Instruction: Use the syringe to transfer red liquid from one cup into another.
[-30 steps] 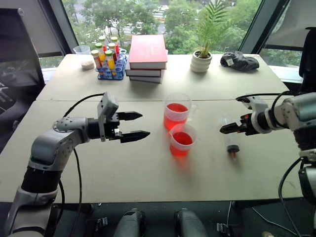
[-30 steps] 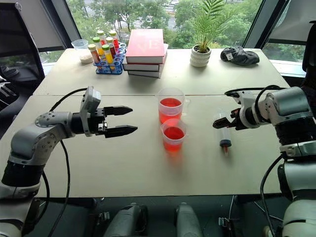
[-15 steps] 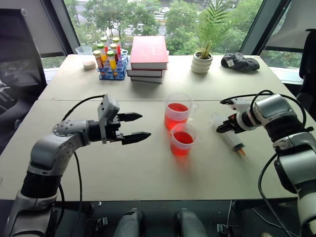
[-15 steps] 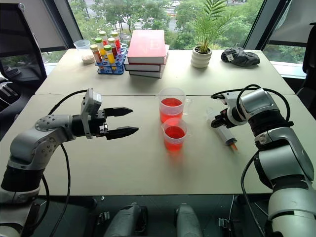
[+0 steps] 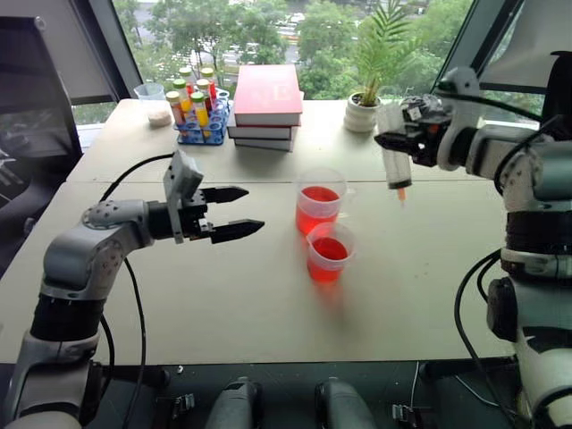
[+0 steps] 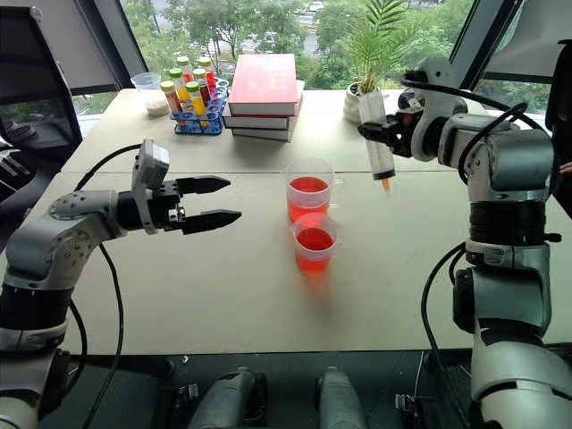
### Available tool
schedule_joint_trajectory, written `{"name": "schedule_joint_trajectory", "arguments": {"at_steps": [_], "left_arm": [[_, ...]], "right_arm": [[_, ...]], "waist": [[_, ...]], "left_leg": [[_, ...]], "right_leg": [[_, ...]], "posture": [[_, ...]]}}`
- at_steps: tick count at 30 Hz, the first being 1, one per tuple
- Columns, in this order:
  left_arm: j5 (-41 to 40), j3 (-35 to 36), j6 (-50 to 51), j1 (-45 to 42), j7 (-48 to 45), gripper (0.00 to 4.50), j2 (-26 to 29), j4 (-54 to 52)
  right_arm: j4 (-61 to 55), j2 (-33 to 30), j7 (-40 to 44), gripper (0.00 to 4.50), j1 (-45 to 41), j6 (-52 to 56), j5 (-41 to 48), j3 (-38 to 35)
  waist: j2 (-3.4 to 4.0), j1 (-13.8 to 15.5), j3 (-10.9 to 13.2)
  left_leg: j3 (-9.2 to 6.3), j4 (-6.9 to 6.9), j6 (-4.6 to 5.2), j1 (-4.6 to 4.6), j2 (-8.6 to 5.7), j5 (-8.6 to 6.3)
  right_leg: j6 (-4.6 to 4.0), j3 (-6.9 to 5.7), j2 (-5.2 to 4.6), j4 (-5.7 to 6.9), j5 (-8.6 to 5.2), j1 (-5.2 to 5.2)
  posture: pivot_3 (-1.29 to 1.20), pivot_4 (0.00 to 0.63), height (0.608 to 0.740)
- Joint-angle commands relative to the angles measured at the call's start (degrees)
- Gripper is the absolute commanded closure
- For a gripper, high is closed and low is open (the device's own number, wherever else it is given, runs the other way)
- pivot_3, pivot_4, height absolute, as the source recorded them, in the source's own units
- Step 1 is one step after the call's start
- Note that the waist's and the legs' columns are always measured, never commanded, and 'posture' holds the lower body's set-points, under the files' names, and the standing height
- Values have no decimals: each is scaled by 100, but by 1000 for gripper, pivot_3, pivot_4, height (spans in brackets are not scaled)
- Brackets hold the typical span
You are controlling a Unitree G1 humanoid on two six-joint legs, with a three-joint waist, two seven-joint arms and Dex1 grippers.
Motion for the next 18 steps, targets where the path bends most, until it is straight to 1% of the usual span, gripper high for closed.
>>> {"name": "schedule_joint_trajectory", "arguments": {"at_steps": [1,4,7,8,11,14,18], "left_arm": [[-55,100,-32,-219,-157,0,108,63],[11,11,-31,-477,-283,0,140,237],[25,-15,5,-599,-361,0,171,302],[37,-22,12,-634,-382,0,181,328],[57,-36,26,-719,-430,0,195,384],[137,-114,-41,-902,-498,0,166,543],[302,-263,-280,-1376,-570,0,-82,1006]], "right_arm": [[-444,385,-237,3048,69,-813,286,-438],[-348,1367,-281,3048,352,-2105,513,-560],[-124,1822,-150,3048,661,-2929,390,-378],[-66,1961,-136,3048,756,-3128,405,-347],[70,2195,-86,3048,993,-3581,397,-201],[261,2312,30,3048,1308,-4085,187,67],[699,2326,171,3048,1643,-4778,-152,360]], "waist": [[0,0,0],[-1,-5,0],[0,-4,0],[0,-2,0],[1,-5,1],[1,-7,0],[1,-8,1]], "left_leg": [[1,0,0,0,-1,0],[4,3,0,2,-3,1],[4,7,-1,5,-2,2],[4,7,-1,5,-2,2],[5,13,-1,6,-5,2],[5,16,-3,9,-4,4],[5,17,-9,21,-3,7]], "right_leg": [[0,0,4,1,0,0],[0,1,5,7,0,0],[1,1,10,17,0,1],[1,1,9,41,0,0],[1,1,6,53,-1,-2],[1,1,7,58,-1,-3],[1,0,11,61,-2,1]], "posture": [[0,150,740],[0,150,740],[0,150,740],[0,150,740],[0,150,740],[0,150,740],[0,150,740]]}}
